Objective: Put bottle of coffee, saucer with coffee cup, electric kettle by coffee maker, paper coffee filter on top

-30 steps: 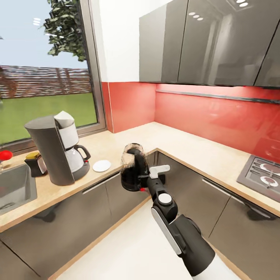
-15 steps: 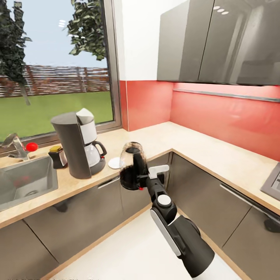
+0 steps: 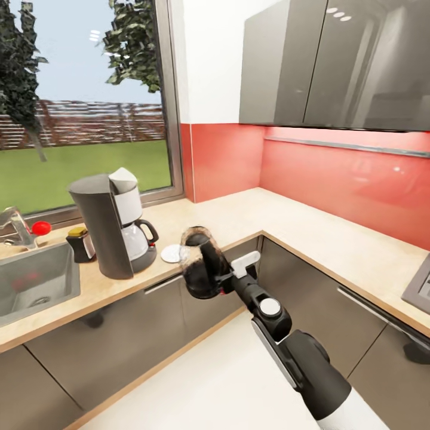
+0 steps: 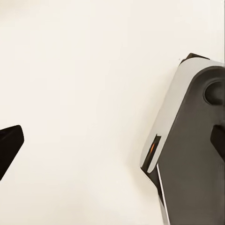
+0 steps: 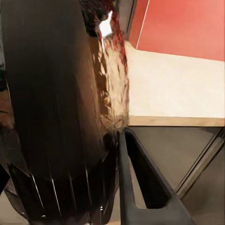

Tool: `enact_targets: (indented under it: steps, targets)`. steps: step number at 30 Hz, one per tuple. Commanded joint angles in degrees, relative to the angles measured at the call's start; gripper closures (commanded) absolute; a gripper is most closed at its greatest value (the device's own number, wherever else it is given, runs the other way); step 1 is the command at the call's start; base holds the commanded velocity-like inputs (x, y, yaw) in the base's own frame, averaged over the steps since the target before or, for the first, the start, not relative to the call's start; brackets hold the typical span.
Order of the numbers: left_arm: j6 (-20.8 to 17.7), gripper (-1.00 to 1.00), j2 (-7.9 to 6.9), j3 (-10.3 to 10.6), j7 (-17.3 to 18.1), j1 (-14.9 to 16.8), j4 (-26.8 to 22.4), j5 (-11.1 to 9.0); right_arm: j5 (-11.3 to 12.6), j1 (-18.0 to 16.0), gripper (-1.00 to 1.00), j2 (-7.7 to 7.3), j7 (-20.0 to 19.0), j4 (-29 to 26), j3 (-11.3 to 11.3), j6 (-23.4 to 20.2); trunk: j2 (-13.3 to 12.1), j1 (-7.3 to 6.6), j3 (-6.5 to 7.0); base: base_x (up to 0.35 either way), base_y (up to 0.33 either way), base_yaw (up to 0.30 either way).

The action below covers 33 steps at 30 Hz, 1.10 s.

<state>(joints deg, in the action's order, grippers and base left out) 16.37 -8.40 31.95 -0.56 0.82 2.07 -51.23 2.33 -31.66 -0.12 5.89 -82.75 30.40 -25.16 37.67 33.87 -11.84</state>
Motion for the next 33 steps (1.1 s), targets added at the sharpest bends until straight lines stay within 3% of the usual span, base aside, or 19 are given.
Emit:
enact_targets:
  steps: [1,14,22,28,33]
  targets:
    - [0.2,-1.0,0.35,0.4,-0.1,0.1,0.2,-0.2,0.1,-0.1,1.0,-0.07,-0.2,0.0,-0.1,-0.3,0.1,0.03,-0.08,0.184,-0.249,0.0]
    - [0.2,-1.0,0.67,0.4,-0.1,0.1,0.1,-0.3,0.6,-0.1,1.0,0.4,-0.4,-0.1,0.0,-0.2,0.1,0.03,-0.08,0.209,-0.242,0.001]
    - [0.2,-1.0,1.13,0.4,-0.1,0.0,0.1,-0.3,0.9,-0.1,1.0,0.54,-0.4,-0.3,0.1,-0.2,0.1,0.03,-0.42,0.313,-0.133,0.17]
    - [0.2,-1.0,1.19,0.4,-0.1,0.0,0.1,-0.3,6.0,-0.1,1.0,0.48,-0.3,-1.5,0.1,-0.3,0.1,0.03,-0.64,0.315,-0.131,0.163]
    - [0.3,-1.0,1.19,0.4,-0.1,0.1,0.1,-0.3,6.4,-0.1,1.0,1.23,-0.3,-1.9,0.1,-0.4,0.1,0.03,-0.65,0.316,-0.121,0.01]
